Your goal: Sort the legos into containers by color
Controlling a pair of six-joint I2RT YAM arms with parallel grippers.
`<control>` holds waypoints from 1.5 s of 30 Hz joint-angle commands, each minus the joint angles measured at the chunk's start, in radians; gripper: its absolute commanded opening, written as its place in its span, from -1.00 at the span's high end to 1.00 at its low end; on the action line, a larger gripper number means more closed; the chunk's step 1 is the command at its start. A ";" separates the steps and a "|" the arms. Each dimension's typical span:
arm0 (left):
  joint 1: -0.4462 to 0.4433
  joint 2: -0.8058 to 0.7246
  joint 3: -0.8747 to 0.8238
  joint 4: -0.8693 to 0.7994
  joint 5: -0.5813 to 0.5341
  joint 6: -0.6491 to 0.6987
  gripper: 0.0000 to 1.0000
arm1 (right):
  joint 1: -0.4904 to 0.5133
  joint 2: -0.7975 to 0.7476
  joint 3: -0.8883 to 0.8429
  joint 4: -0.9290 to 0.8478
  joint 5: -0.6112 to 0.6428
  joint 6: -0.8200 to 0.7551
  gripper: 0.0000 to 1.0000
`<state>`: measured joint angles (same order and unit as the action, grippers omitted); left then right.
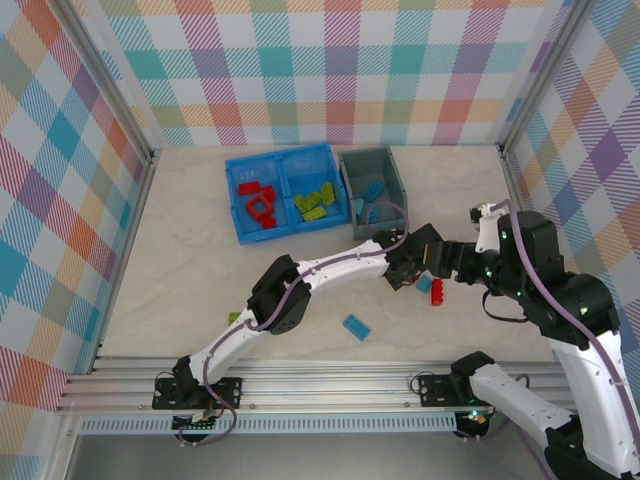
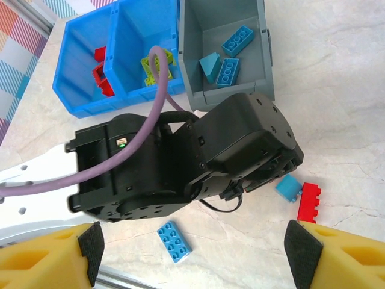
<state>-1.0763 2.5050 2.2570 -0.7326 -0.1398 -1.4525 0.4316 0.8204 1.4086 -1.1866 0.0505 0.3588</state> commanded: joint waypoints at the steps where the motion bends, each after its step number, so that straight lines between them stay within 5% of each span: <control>1: 0.015 0.034 0.037 -0.064 -0.013 -0.034 -0.48 | 0.001 -0.007 -0.005 -0.005 -0.023 0.023 -0.59; 6: 0.022 0.088 0.088 -0.079 0.010 -0.037 -0.24 | 0.002 -0.015 -0.011 -0.001 -0.012 0.034 -0.57; 16: 0.021 0.006 0.016 -0.071 -0.023 -0.022 0.56 | 0.001 -0.027 -0.047 0.018 -0.014 0.040 -0.55; 25: 0.051 -0.537 -0.557 -0.037 -0.226 0.018 0.56 | 0.002 -0.025 -0.021 0.047 -0.324 -0.032 -0.53; 28: 0.108 -0.715 -0.711 -0.060 -0.243 0.092 0.56 | 0.001 -0.006 -0.024 0.082 -0.518 -0.042 -0.53; 31: 0.201 -0.845 -0.794 -0.097 -0.238 0.226 0.55 | 0.002 0.016 -0.072 0.134 -0.582 -0.036 -0.47; 34: 0.315 -0.903 -0.801 -0.158 -0.254 0.375 0.55 | 0.031 0.046 -0.155 0.214 -0.540 -0.025 -0.44; 39: 0.528 -0.892 -0.801 -0.096 -0.207 0.639 0.53 | 0.329 0.175 -0.191 0.343 -0.232 -0.044 -0.48; 45: 0.676 -0.737 -0.740 0.073 -0.078 0.875 0.47 | 0.435 0.265 -0.308 0.599 -0.112 -0.023 -0.47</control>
<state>-0.4427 1.6985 1.4872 -0.7563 -0.3046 -0.7696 0.8349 1.0786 1.1297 -0.7616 -0.1692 0.3386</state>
